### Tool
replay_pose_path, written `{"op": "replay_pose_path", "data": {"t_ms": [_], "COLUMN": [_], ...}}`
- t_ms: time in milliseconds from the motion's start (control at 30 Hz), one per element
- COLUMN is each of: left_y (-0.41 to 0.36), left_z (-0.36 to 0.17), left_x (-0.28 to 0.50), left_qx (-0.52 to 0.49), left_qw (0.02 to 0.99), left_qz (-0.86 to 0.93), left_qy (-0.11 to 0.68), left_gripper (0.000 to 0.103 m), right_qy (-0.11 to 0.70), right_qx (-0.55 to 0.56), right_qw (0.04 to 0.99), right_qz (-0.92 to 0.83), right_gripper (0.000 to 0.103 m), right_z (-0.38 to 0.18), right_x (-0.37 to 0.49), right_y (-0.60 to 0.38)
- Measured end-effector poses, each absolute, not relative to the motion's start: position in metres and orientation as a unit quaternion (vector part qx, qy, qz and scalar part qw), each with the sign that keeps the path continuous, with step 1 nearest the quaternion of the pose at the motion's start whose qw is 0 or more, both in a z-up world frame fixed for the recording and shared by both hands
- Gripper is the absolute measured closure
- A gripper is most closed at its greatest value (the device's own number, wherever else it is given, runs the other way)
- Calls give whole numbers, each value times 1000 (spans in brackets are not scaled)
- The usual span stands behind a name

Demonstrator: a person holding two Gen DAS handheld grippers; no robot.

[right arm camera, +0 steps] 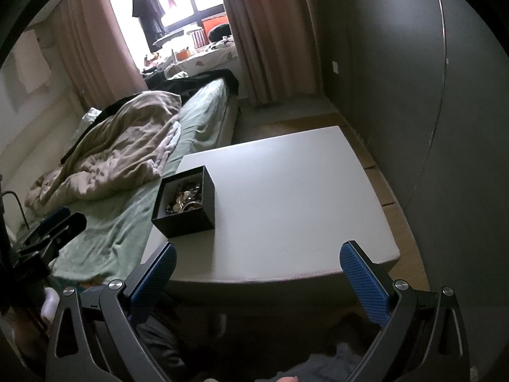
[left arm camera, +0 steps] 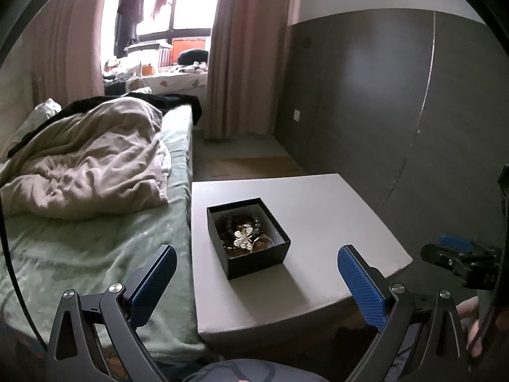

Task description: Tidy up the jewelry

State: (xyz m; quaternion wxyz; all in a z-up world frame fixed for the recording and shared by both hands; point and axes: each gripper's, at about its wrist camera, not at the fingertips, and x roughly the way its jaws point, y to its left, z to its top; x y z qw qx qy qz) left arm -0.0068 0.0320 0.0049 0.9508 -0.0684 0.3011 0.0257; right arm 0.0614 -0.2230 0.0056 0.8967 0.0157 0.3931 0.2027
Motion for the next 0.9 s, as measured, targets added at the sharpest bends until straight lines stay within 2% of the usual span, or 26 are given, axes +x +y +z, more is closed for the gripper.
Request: {"op": "replay_pose_path", "data": {"t_ms": [900], "left_y": [33], "left_z": [7], "left_x": [-9], "left_qx": [-76], "left_qw": [952], "left_qz": [25], "left_qy": [296], "left_gripper": [2], "right_qy": [396], "right_qx": [10], "right_qw": [898], "right_qz": [193], "right_gripper": [0], "right_z": [2], "right_x": [58], "right_y": [-220]}}
